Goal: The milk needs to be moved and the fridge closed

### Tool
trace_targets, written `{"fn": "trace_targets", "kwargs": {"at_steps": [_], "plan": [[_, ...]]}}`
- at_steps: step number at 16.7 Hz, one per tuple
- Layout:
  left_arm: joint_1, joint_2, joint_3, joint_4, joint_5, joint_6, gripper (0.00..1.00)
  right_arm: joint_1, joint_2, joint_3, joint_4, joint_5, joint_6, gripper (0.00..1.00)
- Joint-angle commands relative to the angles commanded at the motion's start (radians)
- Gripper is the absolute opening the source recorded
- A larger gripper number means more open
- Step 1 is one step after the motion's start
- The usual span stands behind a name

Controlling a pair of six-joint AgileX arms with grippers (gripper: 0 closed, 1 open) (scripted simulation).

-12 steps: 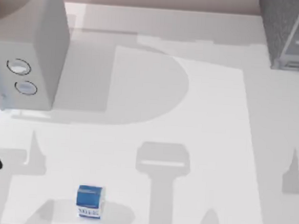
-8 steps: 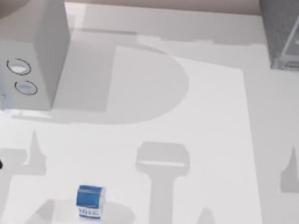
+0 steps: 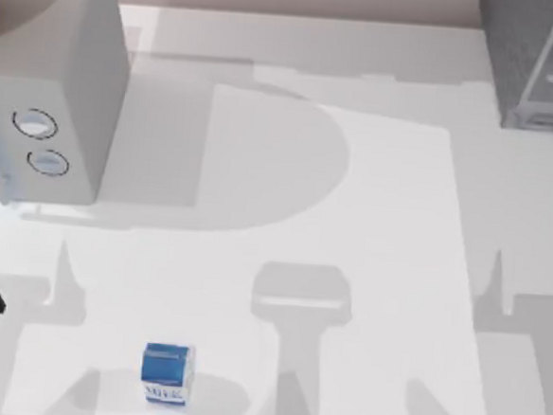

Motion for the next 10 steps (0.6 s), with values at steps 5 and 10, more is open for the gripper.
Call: {"fn": "trace_targets", "kwargs": {"at_steps": [5,10], "plan": [[0.0,0.0,0.0,0.0,0.0,0.0,1.0,0.301,0.262,-0.01,0.222,0.306,0.012,1.0],[0.0,0.0,0.0,0.0,0.0,0.0,1.0,0.437,0.391,-0.022,0.312,0.44,0.023,1.0]]}}
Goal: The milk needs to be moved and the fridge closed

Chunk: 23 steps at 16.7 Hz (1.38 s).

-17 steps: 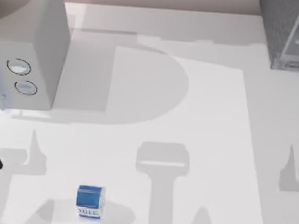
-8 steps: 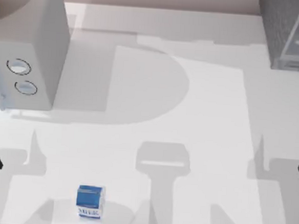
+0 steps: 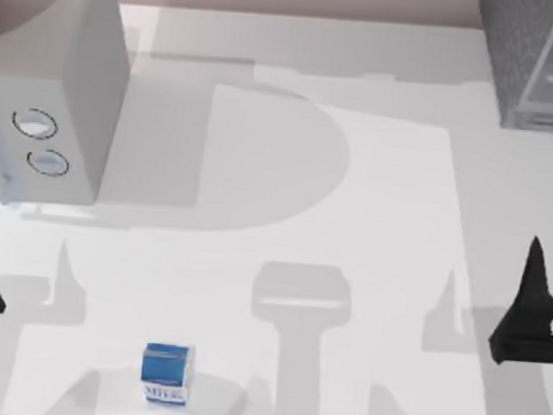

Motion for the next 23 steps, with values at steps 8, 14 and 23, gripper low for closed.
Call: {"fn": "trace_targets", "kwargs": {"at_steps": [8,14,23], "plan": [[0.0,0.0,0.0,0.0,0.0,0.0,1.0,0.023,0.054,0.048,0.028,0.019,-0.005,1.0],[0.0,0.0,0.0,0.0,0.0,0.0,1.0,0.151,0.391,0.295,0.174,0.148,-0.045,1.0],[0.0,0.0,0.0,0.0,0.0,0.0,1.0,0.418,1.184,0.824,0.475,0.464,-0.117,1.0]]}}
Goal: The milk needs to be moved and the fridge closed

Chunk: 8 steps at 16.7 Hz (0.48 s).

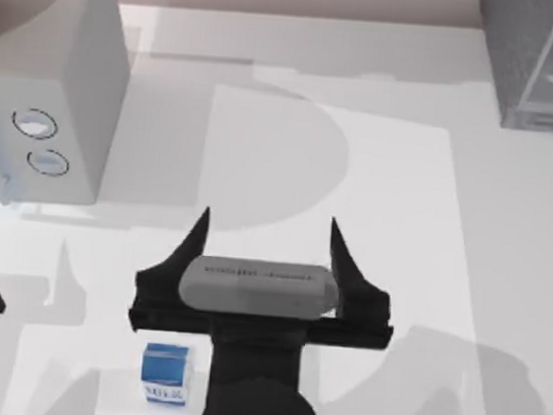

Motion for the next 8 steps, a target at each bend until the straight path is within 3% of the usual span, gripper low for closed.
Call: {"fn": "trace_targets", "kwargs": {"at_steps": [8], "plan": [[0.0,0.0,0.0,0.0,0.0,0.0,1.0,0.182,0.554,0.37,0.208,0.225,-0.03,1.0]]}}
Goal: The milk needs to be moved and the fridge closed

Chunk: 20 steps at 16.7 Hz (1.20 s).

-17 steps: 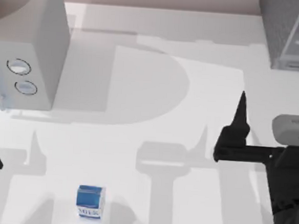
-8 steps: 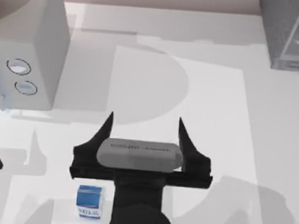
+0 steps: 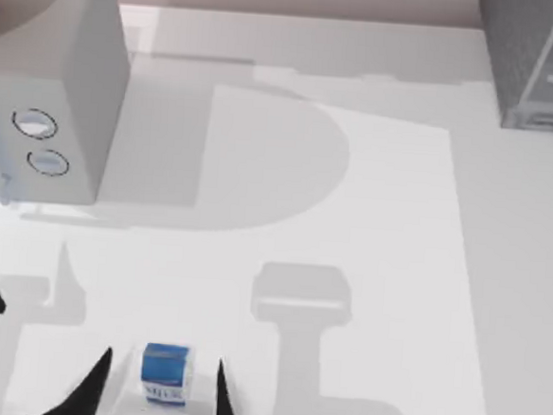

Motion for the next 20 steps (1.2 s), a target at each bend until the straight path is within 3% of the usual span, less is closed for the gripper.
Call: {"fn": "trace_targets", "kwargs": {"at_steps": [10,20], "plan": [[0.0,0.0,0.0,0.0,0.0,0.0,1.0,0.023,0.102,0.083,0.066,0.019,-0.002,1.0],[0.0,0.0,0.0,0.0,0.0,0.0,1.0,-0.034,0.052,0.056,-0.218,-0.028,0.217,1.0]]}}
